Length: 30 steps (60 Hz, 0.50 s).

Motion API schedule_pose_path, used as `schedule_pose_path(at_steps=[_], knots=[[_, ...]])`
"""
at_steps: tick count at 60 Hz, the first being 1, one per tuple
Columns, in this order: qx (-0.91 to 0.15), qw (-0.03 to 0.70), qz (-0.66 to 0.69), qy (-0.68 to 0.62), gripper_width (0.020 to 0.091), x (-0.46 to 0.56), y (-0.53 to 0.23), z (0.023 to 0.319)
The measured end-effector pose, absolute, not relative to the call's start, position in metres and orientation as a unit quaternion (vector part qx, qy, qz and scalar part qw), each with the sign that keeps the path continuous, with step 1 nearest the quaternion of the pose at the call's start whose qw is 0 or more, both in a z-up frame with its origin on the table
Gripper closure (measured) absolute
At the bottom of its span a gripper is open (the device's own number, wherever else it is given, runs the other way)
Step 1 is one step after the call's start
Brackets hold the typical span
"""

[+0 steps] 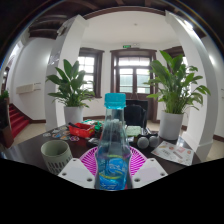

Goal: Pour water

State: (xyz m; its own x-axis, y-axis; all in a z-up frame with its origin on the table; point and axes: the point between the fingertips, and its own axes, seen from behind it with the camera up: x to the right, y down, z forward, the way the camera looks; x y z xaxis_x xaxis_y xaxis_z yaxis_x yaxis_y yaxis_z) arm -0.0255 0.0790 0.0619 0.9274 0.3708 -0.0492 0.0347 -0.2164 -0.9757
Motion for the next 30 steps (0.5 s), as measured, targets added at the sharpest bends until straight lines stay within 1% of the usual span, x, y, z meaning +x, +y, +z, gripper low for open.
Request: schedule_pose_path(at_steps=[7, 10, 11, 12, 14, 20, 23, 24, 25, 27, 28, 30], knots=[[-0.767, 0.614, 0.132, -0.130, 0.0736, -0.026, 0.079, 0.062], [-0.769, 0.612, 0.133, -0.127, 0.0721, -0.024, 0.078, 0.063], [-0.770, 0.612, 0.133, -0.126, 0.0634, -0.024, 0.078, 0.063], [-0.770, 0.611, 0.133, -0.124, 0.0669, -0.024, 0.078, 0.063], [-0.772, 0.609, 0.132, -0.125, 0.0622, -0.024, 0.077, 0.063], [-0.783, 0.599, 0.121, -0.118, 0.0551, -0.020, 0.075, 0.059], [-0.789, 0.594, 0.113, -0.110, 0.0442, -0.017, 0.071, 0.058], [-0.789, 0.594, 0.110, -0.109, 0.0365, -0.016, 0.069, 0.059], [-0.788, 0.596, 0.107, -0.108, 0.0332, -0.014, 0.067, 0.060], [-0.786, 0.601, 0.102, -0.106, 0.0288, -0.012, 0.061, 0.064], [-0.785, 0.602, 0.099, -0.104, 0.0285, -0.010, 0.058, 0.065], [-0.786, 0.603, 0.094, -0.099, 0.0251, -0.006, 0.051, 0.066]])
